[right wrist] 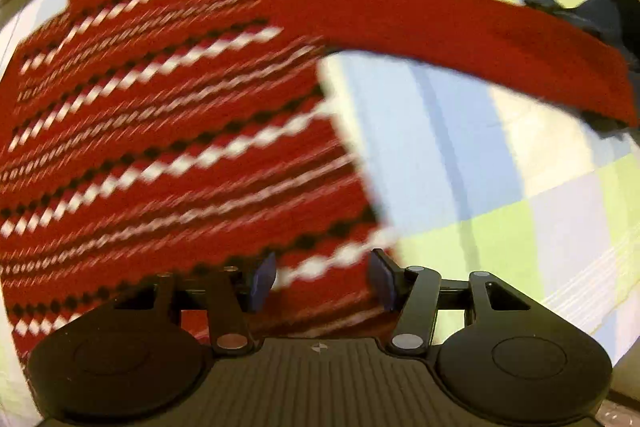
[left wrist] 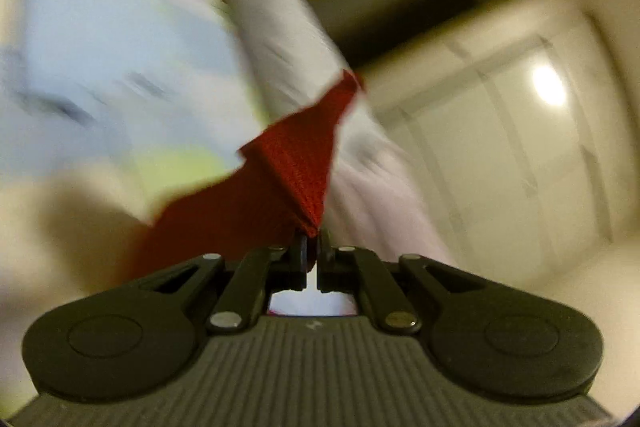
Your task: Fold clothes
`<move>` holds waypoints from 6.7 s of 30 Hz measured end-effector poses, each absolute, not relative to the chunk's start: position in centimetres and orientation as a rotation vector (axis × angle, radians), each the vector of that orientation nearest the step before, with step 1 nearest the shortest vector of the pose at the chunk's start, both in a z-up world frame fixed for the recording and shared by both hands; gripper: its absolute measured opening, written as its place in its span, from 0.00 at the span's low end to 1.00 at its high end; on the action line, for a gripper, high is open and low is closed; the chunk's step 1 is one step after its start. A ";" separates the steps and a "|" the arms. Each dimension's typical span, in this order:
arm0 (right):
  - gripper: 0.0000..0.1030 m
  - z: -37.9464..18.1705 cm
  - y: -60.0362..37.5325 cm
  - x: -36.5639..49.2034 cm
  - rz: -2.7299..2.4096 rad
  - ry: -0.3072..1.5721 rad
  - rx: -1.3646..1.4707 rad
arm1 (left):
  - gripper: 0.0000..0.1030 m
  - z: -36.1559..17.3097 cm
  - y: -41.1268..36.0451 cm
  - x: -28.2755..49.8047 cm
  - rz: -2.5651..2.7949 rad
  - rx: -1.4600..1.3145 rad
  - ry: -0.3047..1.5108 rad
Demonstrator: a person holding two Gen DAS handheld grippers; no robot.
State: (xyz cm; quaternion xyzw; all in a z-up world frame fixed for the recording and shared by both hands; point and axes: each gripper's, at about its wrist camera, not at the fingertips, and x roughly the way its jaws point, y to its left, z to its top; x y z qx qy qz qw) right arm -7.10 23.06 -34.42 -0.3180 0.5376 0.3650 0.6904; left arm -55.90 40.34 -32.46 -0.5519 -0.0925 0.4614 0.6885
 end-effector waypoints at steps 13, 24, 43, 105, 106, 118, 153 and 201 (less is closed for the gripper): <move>0.53 -32.3 23.1 4.3 0.910 1.258 -0.164 | 0.11 -37.6 35.4 -36.0 0.789 -1.340 0.351; 0.53 -40.5 24.3 2.6 0.884 1.700 0.297 | 0.11 -37.1 35.7 -44.4 1.061 -1.277 0.468; 0.04 -28.8 31.2 -0.2 1.432 0.887 0.095 | 0.11 -39.1 38.1 -41.6 1.102 -1.209 0.470; 0.58 -36.2 6.0 19.8 0.545 1.303 0.473 | 0.16 -35.5 37.4 -31.6 1.051 -0.847 0.952; 0.55 -36.3 5.2 20.5 0.531 1.296 0.506 | 0.17 -35.3 37.1 -31.4 1.049 -0.848 0.948; 0.42 -38.1 1.0 25.2 0.494 1.183 0.870 | 0.17 -35.0 35.1 -30.5 1.048 -0.860 0.935; 0.03 -33.5 23.0 -9.9 1.401 0.813 -0.834 | 0.25 -37.6 31.3 -38.5 1.128 -1.226 0.672; 0.41 -37.1 28.7 4.2 0.965 1.145 -0.367 | 0.14 -37.5 46.1 -38.8 1.272 -0.727 0.657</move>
